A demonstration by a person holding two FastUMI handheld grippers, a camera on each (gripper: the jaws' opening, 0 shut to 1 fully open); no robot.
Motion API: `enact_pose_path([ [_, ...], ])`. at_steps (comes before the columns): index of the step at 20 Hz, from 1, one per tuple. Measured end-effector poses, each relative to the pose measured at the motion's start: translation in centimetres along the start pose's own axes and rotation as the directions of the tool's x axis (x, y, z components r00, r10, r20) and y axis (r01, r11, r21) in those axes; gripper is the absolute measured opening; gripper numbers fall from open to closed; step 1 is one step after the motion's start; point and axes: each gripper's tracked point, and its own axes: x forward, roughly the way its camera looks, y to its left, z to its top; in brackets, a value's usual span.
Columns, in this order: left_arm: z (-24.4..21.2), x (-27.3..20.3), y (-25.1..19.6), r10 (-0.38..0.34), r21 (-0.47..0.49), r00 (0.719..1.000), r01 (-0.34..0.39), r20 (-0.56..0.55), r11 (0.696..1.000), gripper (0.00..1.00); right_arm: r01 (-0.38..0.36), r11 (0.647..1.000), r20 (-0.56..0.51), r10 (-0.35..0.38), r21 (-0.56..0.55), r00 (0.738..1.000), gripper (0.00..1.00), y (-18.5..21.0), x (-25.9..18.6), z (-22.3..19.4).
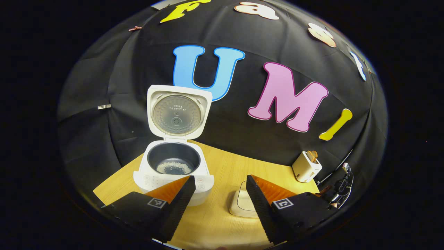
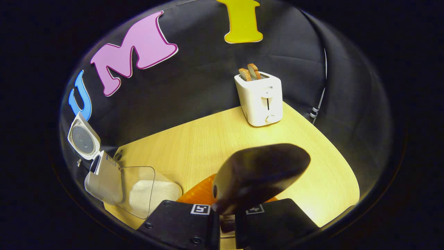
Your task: Close the left gripper, press the button to open the rice cooker; take a wooden spoon from the chopstick holder with the right hand, scoop a spoonful of rice and pour it into the rice cooker, then put the wooden spoon back into the chopstick holder.
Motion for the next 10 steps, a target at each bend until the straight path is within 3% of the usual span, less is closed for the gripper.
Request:
enact_pose_path([
  [1,0.3,-0.1,0.1,0.008,0.002,1.0,-0.008,0.01,1.0,0.96,-0.007,1.0,0.003,0.007,0.01,1.0,0.07,0.1,-0.1,0.2],
  [2,0.6,0.0,0.0,0.01,0.005,1.0,-0.01,0.021,1.0,0.95,-0.013,1.0,0.0,0.013,0.014,1.0,0.27,0.4,-0.4,0.1],
  [3,1.1,0.1,0.1,0.01,0.013,0.999,-0.011,0.033,1.0,0.95,-0.019,1.0,-0.003,0.019,0.013,1.0,0.27,0.5,-0.6,0.1],
  [4,1.6,0.3,0.3,0.012,0.023,0.999,-0.013,0.042,1.0,0.95,-0.007,1.0,-0.002,0.007,0.005,1.0,0.37,0.1,-1.0,0.1],
  [5,2.2,0.5,0.6,0.011,0.033,0.999,-0.013,0.051,0.999,0.95,0.003,1.0,0.001,-0.003,-0.001,1.0,0.68,-0.1,-1.3,0.3],
  [7,4.2,0.9,1.5,0.016,0.051,0.997,-0.02,0.081,0.999,0.95,0.019,1.0,0.006,-0.019,0.005,1.0,0.74,-0.5,-2.1,0.2],
  [9,6.3,1.5,3.7,0.066,0.075,0.99,-0.076,0.122,0.994,0.95,0.046,0.999,0.01,-0.046,0.016,0.999,1.0,-1.0,-3.0,0.2],
  [10,6.9,2.0,5.2,0.105,0.09,0.986,-0.117,0.129,0.989,0.95,0.056,0.998,0.014,-0.056,0.02,0.998,0.99,-1.1,-3.8,0.3],
])
